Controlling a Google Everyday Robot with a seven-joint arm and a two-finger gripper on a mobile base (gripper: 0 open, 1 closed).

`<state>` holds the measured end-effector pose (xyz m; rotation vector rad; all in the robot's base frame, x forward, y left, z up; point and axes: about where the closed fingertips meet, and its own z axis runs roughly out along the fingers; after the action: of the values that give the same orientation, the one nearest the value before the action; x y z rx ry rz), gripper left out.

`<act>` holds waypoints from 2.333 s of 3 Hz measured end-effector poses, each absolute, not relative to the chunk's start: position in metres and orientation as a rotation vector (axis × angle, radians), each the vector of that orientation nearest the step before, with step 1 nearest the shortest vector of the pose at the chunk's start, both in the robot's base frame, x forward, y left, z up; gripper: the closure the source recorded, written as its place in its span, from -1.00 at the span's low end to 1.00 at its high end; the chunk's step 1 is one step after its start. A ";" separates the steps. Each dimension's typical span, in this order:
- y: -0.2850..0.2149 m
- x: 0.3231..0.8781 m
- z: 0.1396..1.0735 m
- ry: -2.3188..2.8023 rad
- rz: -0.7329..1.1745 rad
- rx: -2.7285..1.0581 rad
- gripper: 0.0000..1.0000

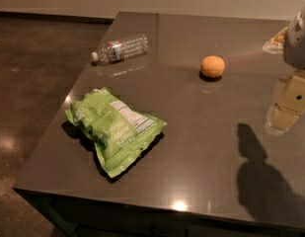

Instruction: Move orange near green rice chip bag

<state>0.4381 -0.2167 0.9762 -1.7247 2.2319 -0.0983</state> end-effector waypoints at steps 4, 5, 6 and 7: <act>-0.205 0.521 0.956 2.125 -0.123 -1.736 -1.00; -0.205 0.565 0.945 2.142 -0.079 -1.683 -1.00; -0.205 0.609 0.929 2.177 -0.007 -1.594 -1.00; -0.203 0.647 0.910 2.208 0.049 -1.527 -1.00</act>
Offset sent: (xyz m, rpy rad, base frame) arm 0.0396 0.0056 -0.0122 0.0115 -0.0417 0.0473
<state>0.6473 -0.2032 0.9101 -1.5271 2.2082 0.0493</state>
